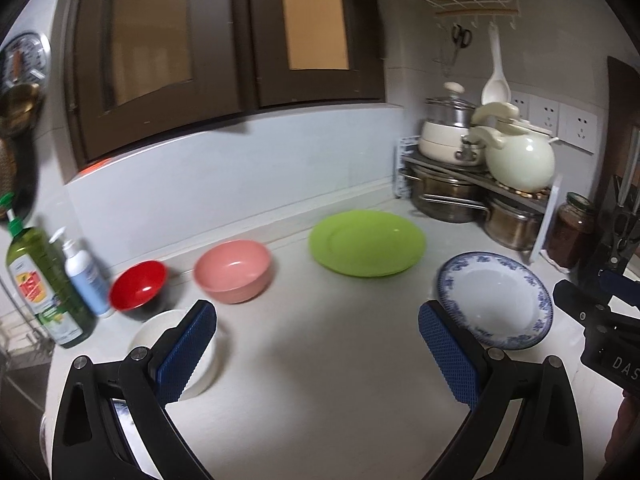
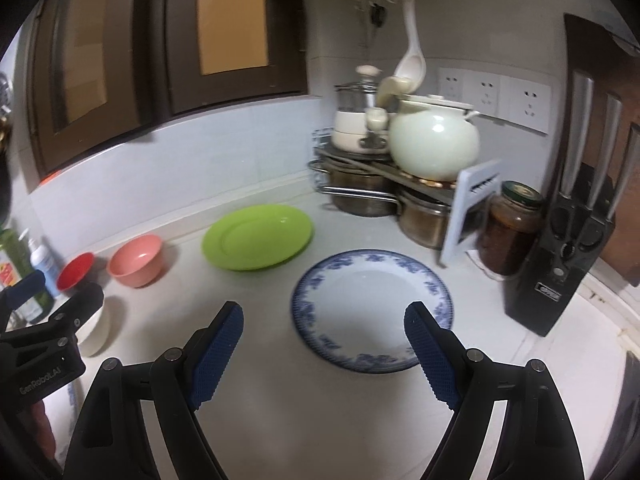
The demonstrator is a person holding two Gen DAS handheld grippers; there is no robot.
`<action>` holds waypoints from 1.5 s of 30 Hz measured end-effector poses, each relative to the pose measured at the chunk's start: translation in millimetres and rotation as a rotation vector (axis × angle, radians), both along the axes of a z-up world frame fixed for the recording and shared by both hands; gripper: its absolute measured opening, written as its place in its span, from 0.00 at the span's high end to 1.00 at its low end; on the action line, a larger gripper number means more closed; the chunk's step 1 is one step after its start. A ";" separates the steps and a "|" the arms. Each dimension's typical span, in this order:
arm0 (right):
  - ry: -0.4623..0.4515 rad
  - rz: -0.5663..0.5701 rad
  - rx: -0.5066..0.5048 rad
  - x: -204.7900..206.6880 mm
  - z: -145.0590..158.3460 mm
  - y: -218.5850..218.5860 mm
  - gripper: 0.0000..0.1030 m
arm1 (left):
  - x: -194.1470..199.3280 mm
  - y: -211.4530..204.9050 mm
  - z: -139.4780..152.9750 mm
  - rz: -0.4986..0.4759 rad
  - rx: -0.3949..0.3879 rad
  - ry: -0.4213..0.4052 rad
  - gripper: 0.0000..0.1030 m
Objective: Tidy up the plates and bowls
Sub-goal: 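Move both grippers to the second blue-floral plate beside the pot rack, then close the left gripper on the second plate's rim while the right gripper closes beside it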
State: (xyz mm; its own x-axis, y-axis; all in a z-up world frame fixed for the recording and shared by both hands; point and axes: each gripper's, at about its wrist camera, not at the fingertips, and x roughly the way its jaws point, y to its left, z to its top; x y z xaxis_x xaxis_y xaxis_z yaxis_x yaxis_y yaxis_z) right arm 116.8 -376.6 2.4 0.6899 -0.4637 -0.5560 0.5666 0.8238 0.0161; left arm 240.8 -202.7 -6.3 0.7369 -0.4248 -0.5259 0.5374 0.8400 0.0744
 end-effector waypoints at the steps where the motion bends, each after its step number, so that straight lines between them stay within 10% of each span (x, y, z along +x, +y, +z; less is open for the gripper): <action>1: -0.001 -0.007 0.000 -1.2 -0.2 -3.3 0.19 | 0.3 -4.9 -0.4 -0.006 0.001 -0.001 0.00; 17: 0.026 -0.125 0.067 0.1 -28.6 -81.6 0.19 | 23.1 -93.0 -22.6 -0.081 0.047 0.011 0.00; 45: 0.195 -0.237 0.216 33.9 -105.9 -189.8 0.21 | 68.0 -212.7 -118.3 -0.178 0.197 0.284 0.07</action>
State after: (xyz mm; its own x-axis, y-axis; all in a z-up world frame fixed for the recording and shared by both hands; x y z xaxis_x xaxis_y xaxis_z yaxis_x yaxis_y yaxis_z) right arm 150.7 -566.3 -103.4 0.4495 -0.4550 -0.7687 0.7505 0.6590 0.0488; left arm 308.8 -415.3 -124.6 0.4741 -0.4037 -0.7825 0.6961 0.7160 0.0524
